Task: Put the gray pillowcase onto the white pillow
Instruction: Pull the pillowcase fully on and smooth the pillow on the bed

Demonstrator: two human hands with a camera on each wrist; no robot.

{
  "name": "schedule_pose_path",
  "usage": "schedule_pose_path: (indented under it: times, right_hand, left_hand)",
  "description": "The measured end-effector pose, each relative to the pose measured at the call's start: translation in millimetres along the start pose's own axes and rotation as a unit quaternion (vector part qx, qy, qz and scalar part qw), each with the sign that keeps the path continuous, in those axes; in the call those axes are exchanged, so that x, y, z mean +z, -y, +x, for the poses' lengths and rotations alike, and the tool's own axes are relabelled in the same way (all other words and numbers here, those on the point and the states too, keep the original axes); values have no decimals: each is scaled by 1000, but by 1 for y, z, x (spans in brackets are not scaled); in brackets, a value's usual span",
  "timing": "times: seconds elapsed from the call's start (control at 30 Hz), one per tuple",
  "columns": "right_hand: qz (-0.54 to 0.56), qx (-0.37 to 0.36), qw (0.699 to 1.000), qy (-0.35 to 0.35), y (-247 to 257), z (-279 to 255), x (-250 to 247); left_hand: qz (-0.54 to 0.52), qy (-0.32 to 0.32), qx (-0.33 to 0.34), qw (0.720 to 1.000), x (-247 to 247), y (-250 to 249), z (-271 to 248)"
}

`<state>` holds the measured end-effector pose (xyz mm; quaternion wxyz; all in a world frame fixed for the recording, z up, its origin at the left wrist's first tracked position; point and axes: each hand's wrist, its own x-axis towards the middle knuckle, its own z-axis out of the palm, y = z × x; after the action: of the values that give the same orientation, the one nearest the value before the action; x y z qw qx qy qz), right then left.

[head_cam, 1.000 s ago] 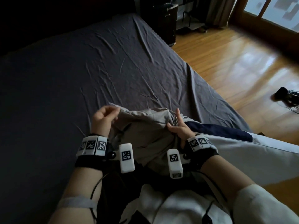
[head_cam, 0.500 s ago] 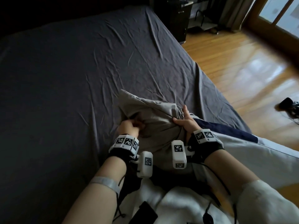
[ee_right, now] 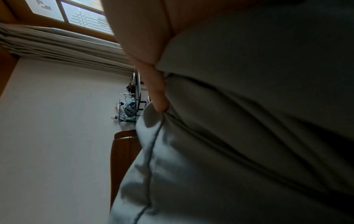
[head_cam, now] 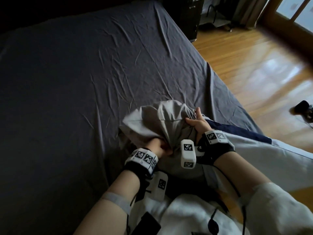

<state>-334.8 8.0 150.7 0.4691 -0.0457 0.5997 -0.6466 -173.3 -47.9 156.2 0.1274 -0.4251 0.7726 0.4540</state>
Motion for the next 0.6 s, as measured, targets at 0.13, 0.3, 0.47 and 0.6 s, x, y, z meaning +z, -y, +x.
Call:
schedule_pose_path:
  times: [0.13, 0.3, 0.47, 0.6]
  right_hand:
    - [-5, -1, 1000, -7, 0, -4, -3]
    - [6, -4, 1000, 2, -9, -13, 4]
    - [-73, -55, 996, -13, -6, -17, 6]
    - [-129, -57, 990, 5, -8, -17, 2]
  left_hand:
    - [47, 22, 10, 999, -18, -10, 0]
    - [-126, 25, 90, 988, -70, -44, -25]
    - [-79, -177, 101, 976, -120, -87, 4]
    - [178, -99, -76, 976, -106, -99, 33]
